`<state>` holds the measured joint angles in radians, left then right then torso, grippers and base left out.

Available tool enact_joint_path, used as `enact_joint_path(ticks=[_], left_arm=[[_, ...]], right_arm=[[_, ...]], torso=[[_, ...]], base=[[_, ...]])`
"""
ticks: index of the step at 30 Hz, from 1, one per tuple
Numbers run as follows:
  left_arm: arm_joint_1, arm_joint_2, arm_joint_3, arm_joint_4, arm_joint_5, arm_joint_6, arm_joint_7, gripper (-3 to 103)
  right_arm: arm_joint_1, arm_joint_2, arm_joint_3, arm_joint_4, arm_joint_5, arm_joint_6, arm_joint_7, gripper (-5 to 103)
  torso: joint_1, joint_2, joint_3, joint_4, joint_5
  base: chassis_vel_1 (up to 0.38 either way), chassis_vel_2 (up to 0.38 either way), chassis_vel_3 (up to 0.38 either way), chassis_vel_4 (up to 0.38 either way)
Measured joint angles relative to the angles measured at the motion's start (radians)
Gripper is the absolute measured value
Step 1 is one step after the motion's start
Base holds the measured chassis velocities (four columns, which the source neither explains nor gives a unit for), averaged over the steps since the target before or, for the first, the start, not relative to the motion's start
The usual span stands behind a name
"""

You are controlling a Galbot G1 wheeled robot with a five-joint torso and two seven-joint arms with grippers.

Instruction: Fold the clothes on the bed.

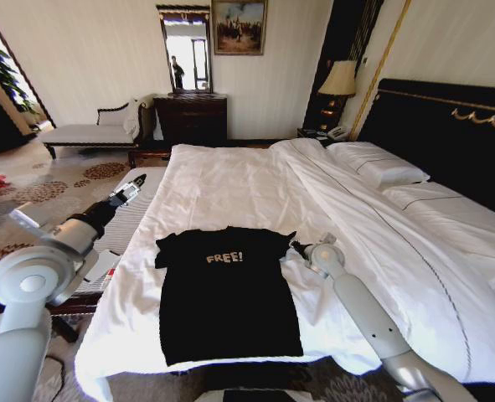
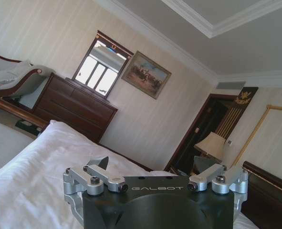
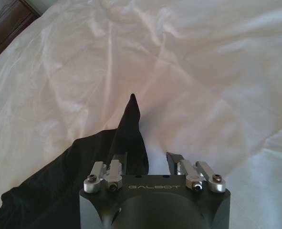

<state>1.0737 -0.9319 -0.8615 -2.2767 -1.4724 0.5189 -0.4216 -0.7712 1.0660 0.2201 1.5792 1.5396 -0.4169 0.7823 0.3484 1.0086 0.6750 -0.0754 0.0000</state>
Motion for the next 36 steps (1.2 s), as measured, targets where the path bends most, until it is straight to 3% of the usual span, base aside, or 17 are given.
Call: enact_joint_path(ticks=[5,8,12,16,19,22,24,27,29,30,31,32,34,36], left_arm=[[0.002,-0.005,0.003,-0.002,0.0,0.0,0.0,100],[0.003,-0.004,0.002,-0.002,0.0,0.0,0.0,100],[0.008,0.0,-0.003,-0.008,0.0,0.0,0.0,100],[0.017,0.003,-0.013,-0.013,0.0,-0.001,0.0,100],[0.022,0.003,-0.018,-0.014,0.0,-0.001,0.0,100],[0.024,0.001,-0.019,-0.016,0.0,-0.001,0.0,100],[0.024,0.0,-0.019,-0.017,0.0,-0.001,0.0,100],[0.023,-0.005,-0.012,-0.018,0.001,-0.001,0.0,100],[0.023,-0.005,-0.011,-0.018,0.002,-0.001,0.0,100],[0.023,-0.005,-0.01,-0.019,0.003,-0.001,0.0,100],[0.023,-0.005,-0.01,-0.019,0.003,-0.001,0.0,100],[0.024,-0.003,-0.011,-0.02,0.003,-0.001,0.0,100],[0.024,-0.002,-0.012,-0.02,0.003,-0.001,0.0,100],[0.024,0.002,-0.016,-0.019,0.002,-0.001,0.0,100]], right_arm=[[0.005,0.015,0.003,-0.006,0.006,0.005,-0.027,71],[0.008,0.024,-0.004,-0.009,0.007,0.005,-0.032,76],[0.022,0.056,-0.028,-0.021,-0.008,0.005,-0.043,96],[0.027,0.061,-0.039,-0.021,-0.032,0.01,-0.057,102],[0.022,0.05,-0.04,-0.011,-0.036,0.013,-0.058,93],[0.002,0.026,-0.034,0.005,-0.038,0.014,-0.057,77],[-0.004,0.023,-0.033,0.006,-0.039,0.014,-0.057,77],[-0.014,0.019,-0.029,0.007,-0.042,0.013,-0.058,61],[-0.016,0.018,-0.028,0.008,-0.043,0.013,-0.058,61],[-0.019,0.017,-0.027,0.01,-0.044,0.013,-0.057,50],[-0.02,0.017,-0.027,0.012,-0.044,0.012,-0.057,50],[-0.025,0.016,-0.027,0.02,-0.044,0.012,-0.055,39],[-0.028,0.015,-0.027,0.026,-0.044,0.012,-0.053,39],[-0.045,0.007,-0.026,0.056,-0.044,0.012,-0.047,28]], torso=[[0.0,0.0,0.0,0.0001,-0.0001],[0.0,0.0,0.0,0.0,-0.0001],[0.0,0.0,0.0,0.0003,0.0],[0.0,0.0,0.0,0.0004,-0.0001],[0.0,0.0,0.0,0.0003,-0.0002],[0.0,0.0,0.0,-0.0002,-0.0001],[0.0,0.0,0.0,-0.0002,-0.0001],[0.0,0.0,0.0,0.0,0.0],[0.0,0.0,0.0,0.0,0.0],[0.0,0.0,0.0,0.0001,0.0],[0.0,0.0,0.0,0.0001,0.0],[0.0,0.0,0.0,0.0003,0.0],[0.0,0.0,0.0,0.0003,0.0],[0.0,0.0,0.0,0.0002,0.0001]], base=[[0.0,0.0,0.0,0.0],[0.0,0.0,0.0,0.0],[0.0,0.0,0.0,0.0],[0.0,0.0,0.0,0.0],[0.0,0.0,0.0,0.0],[0.0,0.0,0.0,0.0],[0.0,0.0,0.0,0.0],[0.0,0.0,0.0,0.0],[0.0,0.0,0.0,0.0],[0.0,0.0,0.0,0.0],[0.0,0.0,0.0,0.0],[0.0,0.0,0.0,0.0],[0.0,0.0,0.0,0.0],[0.0,0.0,0.0,0.0]])
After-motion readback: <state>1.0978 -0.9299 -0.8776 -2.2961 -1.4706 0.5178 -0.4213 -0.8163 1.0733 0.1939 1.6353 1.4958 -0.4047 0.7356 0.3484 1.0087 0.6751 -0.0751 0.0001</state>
